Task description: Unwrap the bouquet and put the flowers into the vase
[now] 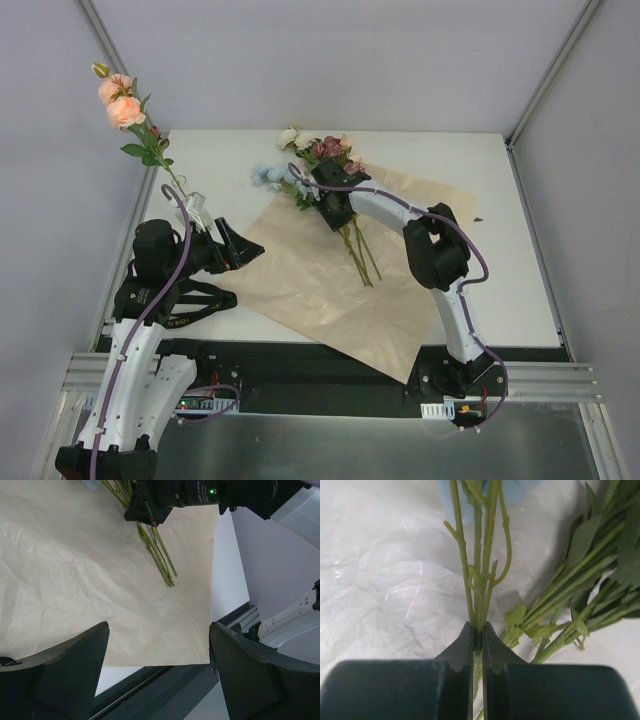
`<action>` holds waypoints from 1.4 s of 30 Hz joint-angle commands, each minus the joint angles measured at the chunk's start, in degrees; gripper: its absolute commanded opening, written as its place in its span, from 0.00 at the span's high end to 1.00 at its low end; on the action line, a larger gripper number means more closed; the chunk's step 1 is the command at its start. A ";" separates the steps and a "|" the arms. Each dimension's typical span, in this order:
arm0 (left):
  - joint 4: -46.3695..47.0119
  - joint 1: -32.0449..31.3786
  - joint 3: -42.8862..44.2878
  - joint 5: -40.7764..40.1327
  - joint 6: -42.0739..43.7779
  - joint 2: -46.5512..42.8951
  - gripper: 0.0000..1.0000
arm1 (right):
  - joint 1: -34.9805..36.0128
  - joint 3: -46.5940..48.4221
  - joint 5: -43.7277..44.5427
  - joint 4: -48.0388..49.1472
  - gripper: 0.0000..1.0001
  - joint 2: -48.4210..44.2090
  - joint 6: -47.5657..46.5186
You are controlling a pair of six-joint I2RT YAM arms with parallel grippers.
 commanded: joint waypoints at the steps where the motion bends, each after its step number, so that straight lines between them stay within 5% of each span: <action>1: 1.39 -0.10 3.35 3.30 -1.91 2.02 0.18 | -0.31 -1.93 0.57 0.04 0.99 -9.58 1.88; 8: 2.88 -1.41 5.63 5.76 -5.08 7.56 0.18 | -3.11 -13.52 -11.90 6.52 0.99 -25.29 9.70; 16: 11.13 -13.79 8.27 0.58 -11.48 15.89 0.20 | -5.76 -33.81 -30.80 22.18 0.99 -38.40 22.00; 27: 20.55 -24.44 15.20 -7.33 -18.00 29.16 0.47 | -5.15 -48.78 -28.28 30.89 0.99 -58.27 25.27; 35: 20.46 -30.86 24.17 -13.21 -18.09 36.21 0.46 | -2.78 -50.63 -21.16 27.91 0.99 -63.81 22.10; 42: 18.53 -34.73 27.52 -20.77 -15.10 38.84 0.60 | 0.13 -50.01 -16.85 26.41 0.99 -65.40 20.34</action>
